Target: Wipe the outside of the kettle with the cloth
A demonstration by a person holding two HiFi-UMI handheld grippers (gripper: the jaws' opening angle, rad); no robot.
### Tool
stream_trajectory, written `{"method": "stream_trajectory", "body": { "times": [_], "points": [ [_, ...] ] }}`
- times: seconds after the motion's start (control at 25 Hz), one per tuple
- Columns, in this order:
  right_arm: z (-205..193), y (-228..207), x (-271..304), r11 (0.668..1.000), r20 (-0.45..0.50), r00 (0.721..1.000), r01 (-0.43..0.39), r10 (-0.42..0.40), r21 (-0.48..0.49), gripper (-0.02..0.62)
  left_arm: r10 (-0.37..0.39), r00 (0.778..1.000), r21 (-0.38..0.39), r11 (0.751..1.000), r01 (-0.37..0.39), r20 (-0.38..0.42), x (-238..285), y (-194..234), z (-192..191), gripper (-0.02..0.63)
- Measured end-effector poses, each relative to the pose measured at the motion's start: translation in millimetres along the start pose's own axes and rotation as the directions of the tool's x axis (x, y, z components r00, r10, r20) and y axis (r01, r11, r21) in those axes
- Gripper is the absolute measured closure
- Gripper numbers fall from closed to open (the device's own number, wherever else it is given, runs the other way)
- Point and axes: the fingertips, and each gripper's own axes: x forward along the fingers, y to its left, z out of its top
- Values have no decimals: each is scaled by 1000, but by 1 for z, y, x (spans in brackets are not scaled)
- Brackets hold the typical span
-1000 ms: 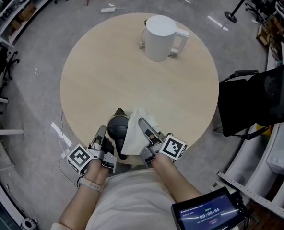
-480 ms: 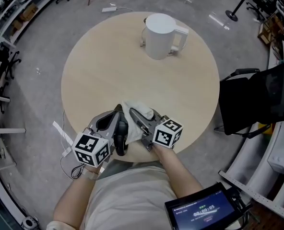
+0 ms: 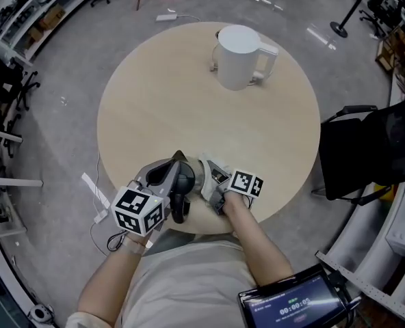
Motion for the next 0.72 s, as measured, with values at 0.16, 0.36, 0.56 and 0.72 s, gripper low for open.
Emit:
{"method": "stream_trajectory", "body": {
  "times": [0.16, 0.36, 0.56, 0.72],
  "points": [
    [22, 102, -17, 918, 34, 970, -217, 241, -332, 509, -9, 1000, -28, 1000, 9, 1, 0, 1, 0, 609],
    [7, 13, 1, 997, -10, 1000, 7, -8, -70, 511, 3, 1000, 2, 1000, -3, -4, 3, 0, -1, 609],
    [14, 91, -16, 913, 87, 980, -131, 177, -387, 509, 7, 1000, -8, 1000, -7, -5, -4, 1, 0, 609],
    [-12, -11, -14, 996, -26, 997, 78, -77, 45, 509, -14, 999, 46, 999, 15, -37, 2, -4, -3, 609]
  ]
}}
